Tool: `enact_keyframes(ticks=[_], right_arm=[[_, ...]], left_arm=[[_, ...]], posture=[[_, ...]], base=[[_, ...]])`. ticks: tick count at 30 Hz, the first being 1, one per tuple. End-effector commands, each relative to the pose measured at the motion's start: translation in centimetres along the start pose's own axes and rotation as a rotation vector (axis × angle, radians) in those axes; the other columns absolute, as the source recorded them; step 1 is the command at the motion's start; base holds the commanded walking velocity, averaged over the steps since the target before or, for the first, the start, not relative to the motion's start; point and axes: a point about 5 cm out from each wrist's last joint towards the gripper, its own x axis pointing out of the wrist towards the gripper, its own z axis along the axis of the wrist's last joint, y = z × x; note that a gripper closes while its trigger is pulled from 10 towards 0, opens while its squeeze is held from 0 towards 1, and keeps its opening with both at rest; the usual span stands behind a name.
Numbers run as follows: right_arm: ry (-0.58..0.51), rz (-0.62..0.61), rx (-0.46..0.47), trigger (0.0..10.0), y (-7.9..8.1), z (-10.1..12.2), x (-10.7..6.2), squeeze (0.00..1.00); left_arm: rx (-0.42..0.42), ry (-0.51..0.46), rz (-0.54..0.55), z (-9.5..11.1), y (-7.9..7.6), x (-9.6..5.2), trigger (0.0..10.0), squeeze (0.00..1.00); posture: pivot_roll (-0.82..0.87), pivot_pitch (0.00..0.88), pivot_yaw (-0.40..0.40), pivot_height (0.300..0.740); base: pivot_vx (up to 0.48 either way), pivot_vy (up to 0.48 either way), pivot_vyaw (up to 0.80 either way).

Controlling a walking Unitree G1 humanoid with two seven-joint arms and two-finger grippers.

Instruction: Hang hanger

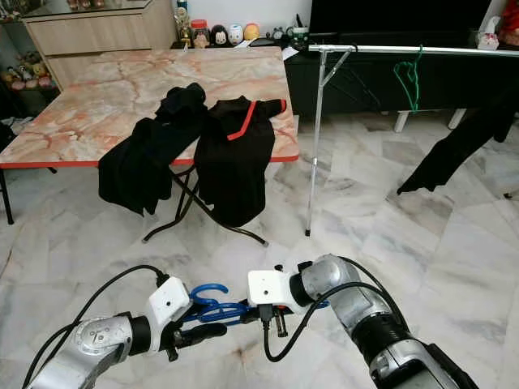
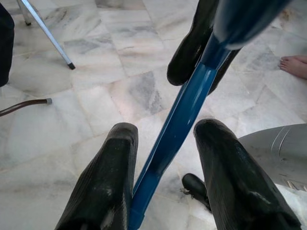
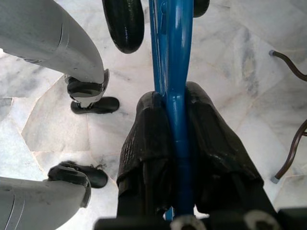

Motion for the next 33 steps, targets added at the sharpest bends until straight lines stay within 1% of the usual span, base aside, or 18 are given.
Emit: enact_keyframes(ticks=[1,5,20,21,22,23,24,28,33], right_arm=[[-0.092,-0.035,-0.064,10.0,-0.9,2.3,-0.2,0.00],[-0.110,-0.031,-0.060,10.0,-0.9,2.5,-0.2,0.00],[-0.111,-0.004,-0.041,10.0,-0.5,2.3,-0.1,0.00],[-0.114,0.004,-0.039,10.0,-0.5,2.2,-0.1,0.06],[-0.119,0.013,-0.035,10.0,-0.4,2.2,-0.1,0.59],[-0.123,0.019,-0.032,10.0,-0.3,2.3,-0.1,0.59],[-0.129,0.028,-0.028,10.0,-0.2,2.3,-0.1,1.00],[-0.147,0.064,-0.010,10.0,0.1,2.3,0.1,1.00],[-0.159,0.057,-0.006,10.0,0.1,2.5,0.3,1.00]], left_arm=[[0.003,0.050,-0.012,-0.8,-0.3,0.2,0.0,0.00],[0.005,0.051,-0.014,-0.8,-0.3,0.2,0.0,0.00],[0.009,0.042,-0.022,-0.6,-0.3,0.3,0.0,0.00],[0.009,0.041,-0.022,-0.6,-0.3,0.3,0.0,0.00],[0.010,0.041,-0.021,-0.6,-0.3,0.3,0.0,0.00],[0.011,0.040,-0.021,-0.6,-0.3,0.3,0.0,0.00],[0.012,0.039,-0.021,-0.6,-0.3,0.3,0.0,0.00],[0.016,0.037,-0.024,-0.5,-0.3,0.3,0.0,0.00],[0.028,0.046,-0.025,-0.6,-0.3,0.3,0.0,0.00]], posture=[[-0.04,0.000,0.007,0.732],[-0.04,0.000,0.007,0.732],[-0.04,0.000,0.008,0.732],[-0.04,0.000,0.008,0.732],[-0.04,0.000,0.008,0.732],[-0.04,0.000,0.008,0.732],[-0.04,0.000,0.007,0.732],[-0.04,0.000,0.008,0.732],[-0.03,0.000,0.008,0.732]], base=[[0.000,0.000,0.00],[0.000,0.000,0.00],[0.000,0.000,0.00],[0.000,0.000,0.00],[0.000,0.000,0.00],[0.000,0.000,0.00],[0.000,0.000,0.00],[0.000,0.000,0.00],[0.000,0.000,0.00]])
